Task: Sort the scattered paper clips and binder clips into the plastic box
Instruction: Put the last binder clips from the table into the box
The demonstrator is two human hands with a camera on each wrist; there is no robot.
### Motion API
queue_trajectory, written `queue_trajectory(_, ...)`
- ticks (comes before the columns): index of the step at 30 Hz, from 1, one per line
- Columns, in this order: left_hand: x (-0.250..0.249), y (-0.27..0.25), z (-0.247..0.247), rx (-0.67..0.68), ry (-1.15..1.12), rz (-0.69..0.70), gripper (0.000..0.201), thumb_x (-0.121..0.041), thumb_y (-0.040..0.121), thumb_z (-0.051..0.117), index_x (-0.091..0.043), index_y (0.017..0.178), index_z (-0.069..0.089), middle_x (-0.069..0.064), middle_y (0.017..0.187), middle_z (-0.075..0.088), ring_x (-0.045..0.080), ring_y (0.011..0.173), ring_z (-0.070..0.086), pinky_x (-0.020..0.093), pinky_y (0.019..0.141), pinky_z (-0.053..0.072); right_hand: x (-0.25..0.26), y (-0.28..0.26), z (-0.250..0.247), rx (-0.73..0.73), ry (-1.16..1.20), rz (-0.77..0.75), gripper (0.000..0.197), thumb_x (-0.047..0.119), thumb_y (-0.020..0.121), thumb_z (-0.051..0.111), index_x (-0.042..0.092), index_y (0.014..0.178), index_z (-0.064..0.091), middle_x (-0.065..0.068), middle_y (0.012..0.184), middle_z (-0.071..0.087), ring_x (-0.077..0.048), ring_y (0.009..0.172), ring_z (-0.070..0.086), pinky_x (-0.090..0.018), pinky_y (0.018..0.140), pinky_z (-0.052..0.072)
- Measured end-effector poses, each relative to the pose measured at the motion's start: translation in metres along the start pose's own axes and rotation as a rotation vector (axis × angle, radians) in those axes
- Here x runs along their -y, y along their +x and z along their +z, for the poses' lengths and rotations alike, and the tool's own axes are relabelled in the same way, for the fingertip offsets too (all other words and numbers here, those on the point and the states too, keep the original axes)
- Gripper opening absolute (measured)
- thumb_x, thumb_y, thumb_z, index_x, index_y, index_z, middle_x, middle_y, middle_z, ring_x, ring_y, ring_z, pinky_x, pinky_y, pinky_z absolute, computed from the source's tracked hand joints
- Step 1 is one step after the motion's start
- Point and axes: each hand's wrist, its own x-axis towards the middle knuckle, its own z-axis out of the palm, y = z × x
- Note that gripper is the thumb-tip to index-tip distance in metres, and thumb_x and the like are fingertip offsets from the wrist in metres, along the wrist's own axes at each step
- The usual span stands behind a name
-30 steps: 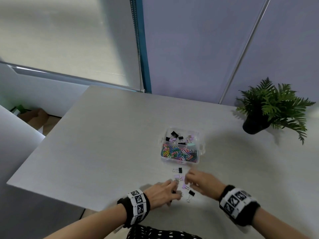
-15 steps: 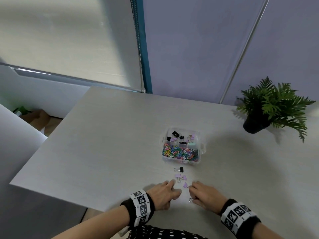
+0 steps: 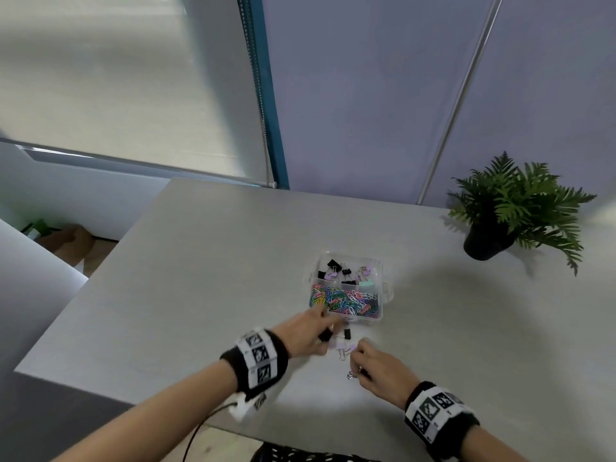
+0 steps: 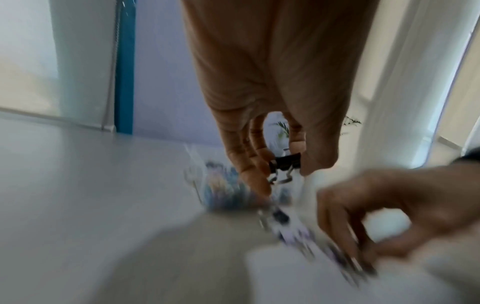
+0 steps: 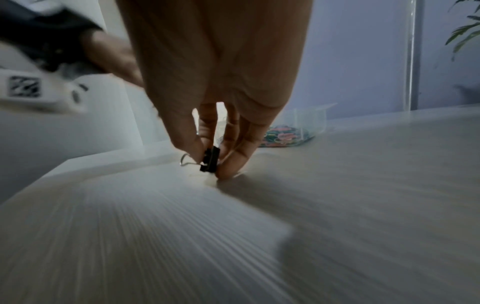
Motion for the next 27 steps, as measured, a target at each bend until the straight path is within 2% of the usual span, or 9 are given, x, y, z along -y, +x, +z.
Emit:
queue_trajectory(4,0.005,0.048,-0.055,-0.144,-0.007,-0.045,0.032,-0.014,0.085,0.059,-0.012,0.116,0.05,0.012,0.112,0.046,0.023,0.088,0.052,0.036,0.089,0.051,-0.001,-0.003,0.007,-0.014,-0.088,-0.013,0.015,0.016,0.089,0.043,0.011,0.103,0.049,-0.006,0.114,0.044,-0.02,0.098,0.047,-0.029,0.066,0.036)
queue_trajectory(7,0.005,0.083,-0.081,-0.15,0.029,-0.118,0.029,-0.015,0.085,0.06,-0.013,0.111,0.048,0.01,0.105,0.044,0.029,0.088,0.056,0.033,0.081,0.05,0.0,-0.005,0.011,-0.003,-0.13,-0.024,0.013,0.019,0.091,0.044,0.013,0.102,0.046,-0.007,0.116,0.044,-0.018,0.105,0.037,-0.033,0.063,0.036)
queue_trajectory(10,0.009,0.109,-0.083,-0.103,0.07,-0.165,0.028,-0.018,0.085,0.061,-0.01,0.108,0.048,0.009,0.099,0.04,0.032,0.086,0.058,0.036,0.076,0.048,0.002,-0.006,0.012,0.011,-0.153,-0.022,0.013,0.018,0.09,0.047,0.013,0.102,0.046,-0.007,0.118,0.044,-0.02,0.109,0.036,-0.033,0.065,0.033)
queue_trajectory(14,0.017,0.129,-0.068,-0.019,0.099,-0.221,0.031,-0.013,0.085,0.063,-0.009,0.114,0.052,0.019,0.116,0.047,0.037,0.095,0.058,0.038,0.083,0.047,0.002,-0.009,0.01,0.015,-0.129,0.015,0.022,0.012,0.085,0.053,0.015,0.106,0.048,-0.003,0.119,0.045,-0.019,0.111,0.038,-0.03,0.073,0.034)
queue_trajectory(17,0.022,0.131,-0.06,0.006,0.077,-0.221,0.041,-0.004,0.087,0.058,-0.013,0.126,0.05,0.019,0.122,0.047,0.036,0.104,0.056,0.036,0.089,0.046,0.0,-0.014,0.009,0.005,-0.069,0.013,0.028,0.002,0.079,0.051,0.012,0.106,0.05,-0.005,0.118,0.045,-0.021,0.108,0.041,-0.027,0.076,0.035)
queue_trajectory(20,0.016,0.12,-0.065,-0.085,0.044,-0.176,0.045,0.0,0.089,0.052,-0.014,0.131,0.047,0.018,0.123,0.048,0.032,0.102,0.059,0.034,0.09,0.048,-0.002,-0.018,0.008,-0.023,-0.028,0.007,0.024,0.001,0.079,0.049,0.008,0.102,0.053,-0.008,0.115,0.047,-0.02,0.103,0.043,-0.022,0.074,0.032)
queue_trajectory(23,0.004,0.095,-0.062,-0.204,-0.022,-0.075,0.036,-0.005,0.089,0.054,-0.01,0.125,0.052,0.015,0.117,0.055,0.026,0.102,0.058,0.037,0.096,0.048,-0.004,-0.018,0.008,-0.013,-0.005,0.023,0.019,0.002,0.08,0.048,0.007,0.096,0.055,-0.01,0.11,0.05,-0.018,0.099,0.044,-0.019,0.072,0.027)
queue_trajectory(25,-0.003,0.074,-0.048,-0.163,-0.042,0.042,0.026,-0.01,0.088,0.057,-0.007,0.113,0.058,0.013,0.107,0.06,0.024,0.097,0.058,0.038,0.093,0.049,-0.006,-0.018,0.008,-0.011,-0.016,0.031,0.021,0.002,0.076,0.052,0.01,0.095,0.055,-0.008,0.109,0.051,-0.021,0.102,0.046,-0.023,0.071,0.028)
queue_trajectory(27,-0.006,0.054,-0.026,-0.058,-0.036,0.137,0.021,-0.012,0.087,0.059,-0.003,0.107,0.06,0.016,0.102,0.06,0.027,0.092,0.058,0.04,0.088,0.049,-0.006,-0.018,0.009,0.006,-0.037,0.047,0.025,0.002,0.073,0.054,0.011,0.096,0.055,-0.006,0.11,0.051,-0.02,0.105,0.045,-0.027,0.071,0.03)
